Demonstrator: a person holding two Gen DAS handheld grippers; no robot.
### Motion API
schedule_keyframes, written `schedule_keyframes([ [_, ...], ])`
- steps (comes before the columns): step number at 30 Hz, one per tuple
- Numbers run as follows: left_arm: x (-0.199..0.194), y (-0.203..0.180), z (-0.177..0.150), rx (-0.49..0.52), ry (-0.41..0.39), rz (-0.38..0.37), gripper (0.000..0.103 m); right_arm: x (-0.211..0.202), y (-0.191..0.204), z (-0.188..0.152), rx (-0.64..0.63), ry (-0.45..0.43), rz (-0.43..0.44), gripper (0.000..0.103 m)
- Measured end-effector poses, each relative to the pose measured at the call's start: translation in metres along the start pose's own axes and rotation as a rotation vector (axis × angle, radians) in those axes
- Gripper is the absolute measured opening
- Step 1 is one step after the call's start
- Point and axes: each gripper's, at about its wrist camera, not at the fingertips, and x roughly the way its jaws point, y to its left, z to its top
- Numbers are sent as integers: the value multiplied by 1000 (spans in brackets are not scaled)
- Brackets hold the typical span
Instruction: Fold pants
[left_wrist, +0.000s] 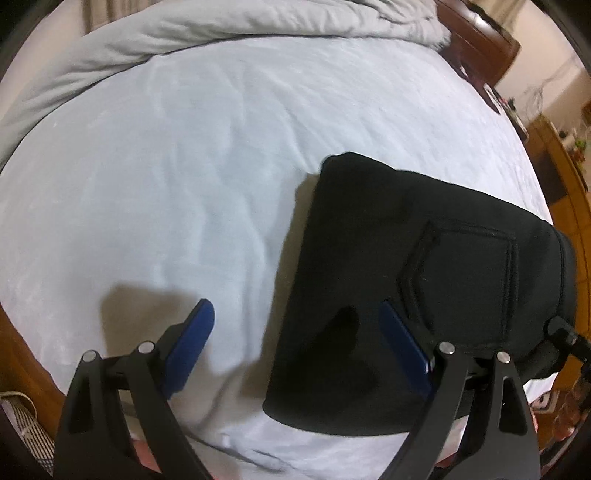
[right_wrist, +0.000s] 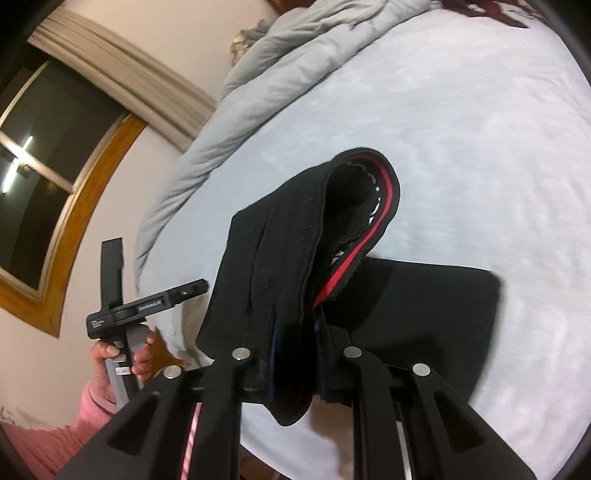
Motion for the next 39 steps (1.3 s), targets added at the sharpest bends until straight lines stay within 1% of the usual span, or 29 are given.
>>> schedule_keyframes([
  [2, 6, -10, -1, 16, 5, -3, 90, -11, -17, -6, 24, -1, -35, 16],
  [5, 13, -30, -4, 54, 13, 0, 90, -11, -33, -14, 67, 19, -59, 16],
  [8, 21, -52, -6, 111, -1, 43, 90, -2, -53, -24, 106, 47, -94, 17],
  [9, 25, -55, -5, 130, -3, 62, 90, 6, -63, -28, 120, 64, -127, 17],
  [10, 28, -58, -4, 142, 0, 76, 90, 13, -70, -32, 131, 85, -153, 17],
  [12, 38, -65, -5, 170, 18, 114, 90, 25, -81, -38, 159, 114, -174, 17],
  [15, 52, -68, -6, 198, 40, 152, 91, 31, -85, -42, 150, 117, -195, 18],
  [17, 55, -67, -6, 192, 41, 158, 91, 33, -79, -41, 120, 129, -200, 26],
  [18, 53, -67, -5, 190, 44, 155, 91, 32, -74, -38, 95, 133, -209, 28],
  [19, 50, -66, -3, 190, 44, 147, 90, 28, -73, -38, 90, 127, -209, 37],
  [20, 46, -65, -1, 191, 39, 141, 90, 22, -72, -37, 86, 120, -208, 40],
  [23, 31, -61, 9, 185, -7, 130, 90, 2, -65, -26, 62, 66, -242, 40],
  [24, 27, -61, 14, 182, -20, 126, 90, -8, -61, -17, 47, 21, -276, 40],
  [25, 25, -61, 19, 178, -31, 125, 90, -15, -61, -12, 33, -5, -286, 40],
  [26, 23, -61, 25, 171, -42, 126, 90, -20, -58, -6, 19, -29, -283, 40],
  [27, 21, -62, 33, 157, -54, 113, 90, -20, -52, 4, 10, -43, -253, 39],
  [29, 18, -66, 42, 137, -70, 59, 90, -11, -39, 17, -8, -36, -187, 39],
  [30, 17, -70, 47, 127, -72, 9, 90, -3, -34, 21, -17, -22, -174, 39],
  [31, 18, -73, 51, 126, -66, -39, 90, 6, -31, 24, -28, -4, -170, 38],
  [32, 21, -78, 54, 131, -47, -114, 90, 15, -31, 26, -34, 15, -173, 38],
  [34, 31, -87, 53, 151, -13, -182, 90, 30, -37, 27, -13, 46, -182, 36],
  [35, 37, -89, 52, 162, 0, -185, 90, 35, -43, 27, 5, 53, -193, 32],
  [36, 47, -90, 53, 173, 18, -159, 90, 39, -46, 27, 19, 56, -203, 27],
  [37, 58, -88, 54, 175, 31, -115, 90, 43, -53, 25, 38, 60, -214, 21],
  [38, 65, -86, 56, 176, 36, -83, 90, 47, -59, 24, 55, 69, -220, 18],
  [39, 76, -81, 57, 175, 52, -29, 90, 50, -65, 22, 71, 80, -220, 17],
])
